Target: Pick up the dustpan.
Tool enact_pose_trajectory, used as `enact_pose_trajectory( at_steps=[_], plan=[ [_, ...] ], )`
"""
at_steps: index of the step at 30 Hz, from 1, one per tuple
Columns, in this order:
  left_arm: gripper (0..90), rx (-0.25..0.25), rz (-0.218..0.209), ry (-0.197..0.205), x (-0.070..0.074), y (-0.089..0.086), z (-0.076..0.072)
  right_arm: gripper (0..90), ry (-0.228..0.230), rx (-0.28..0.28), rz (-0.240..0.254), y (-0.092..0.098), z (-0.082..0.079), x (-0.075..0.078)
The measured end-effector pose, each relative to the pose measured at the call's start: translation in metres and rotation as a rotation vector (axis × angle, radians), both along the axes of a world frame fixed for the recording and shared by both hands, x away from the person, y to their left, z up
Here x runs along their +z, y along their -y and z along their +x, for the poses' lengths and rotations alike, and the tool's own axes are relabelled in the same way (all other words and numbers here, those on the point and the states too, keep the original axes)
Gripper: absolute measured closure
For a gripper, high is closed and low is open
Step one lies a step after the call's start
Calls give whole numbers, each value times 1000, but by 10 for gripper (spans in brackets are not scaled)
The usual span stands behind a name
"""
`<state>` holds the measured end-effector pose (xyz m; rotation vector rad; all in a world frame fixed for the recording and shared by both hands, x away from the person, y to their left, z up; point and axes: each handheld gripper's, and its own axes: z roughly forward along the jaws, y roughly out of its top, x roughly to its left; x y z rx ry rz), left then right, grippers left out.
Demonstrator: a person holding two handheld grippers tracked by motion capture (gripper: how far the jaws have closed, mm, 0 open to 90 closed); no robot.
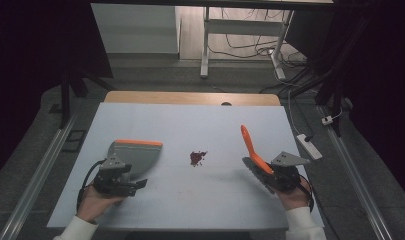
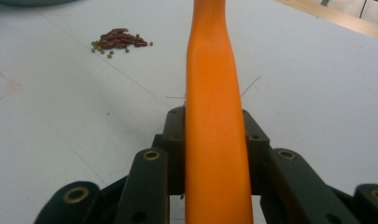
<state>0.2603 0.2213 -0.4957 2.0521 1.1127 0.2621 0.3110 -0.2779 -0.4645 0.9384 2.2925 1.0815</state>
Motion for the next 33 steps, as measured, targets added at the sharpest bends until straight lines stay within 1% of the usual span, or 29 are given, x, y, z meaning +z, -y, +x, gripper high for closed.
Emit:
enact_pose_trajectory(
  at_steps=[1,4,5,7,9,12,14,15,16,17,19,20,22,27,30,31,33],
  plan=[
    [167,-2,0,0,1,1,-1,704,-3,1,6,1,0,-1],
    [167,-1,-5,1,2,2,-2,703,-5,7,-3,1,0,-1],
    [167,-5,-4,-3,2,3,-1,704,-12,4,-13,0,0,-1],
    [165,1,-3,-9,2,3,-1,704,-11,7,-25,-1,1,-1],
    [165,2,3,-13,1,3,0,704,-17,-2,-26,-1,1,-1],
    [165,7,3,-15,1,3,0,704,-20,0,-23,-1,-1,0],
    [165,4,1,-20,2,4,0,704,-18,5,-33,-2,-2,0],
    [165,-6,11,-24,2,5,0,704,-19,3,-32,-2,-3,0],
    [165,-11,18,-27,2,5,-1,704,-22,-4,-21,-3,-3,0],
    [164,-6,17,-29,2,6,-1,704,-26,-8,-15,-3,-2,0],
    [164,-6,16,-32,3,6,-2,705,-26,-7,-23,-6,-3,0],
    [165,-6,13,-30,4,6,-2,705,-20,1,-37,-7,-3,-1],
    [164,2,16,-28,8,6,-2,704,-15,8,-43,-9,-4,0],
    [166,16,20,-35,11,6,-1,704,-10,11,-37,-10,-4,1],
    [166,25,29,-47,14,8,-2,704,-12,6,-34,-8,-5,1],
    [172,38,36,-61,17,10,-2,704,-18,1,-27,-8,-5,0],
    [176,43,38,-66,19,11,-3,704,-21,2,-25,-7,-6,0]
  ],
)
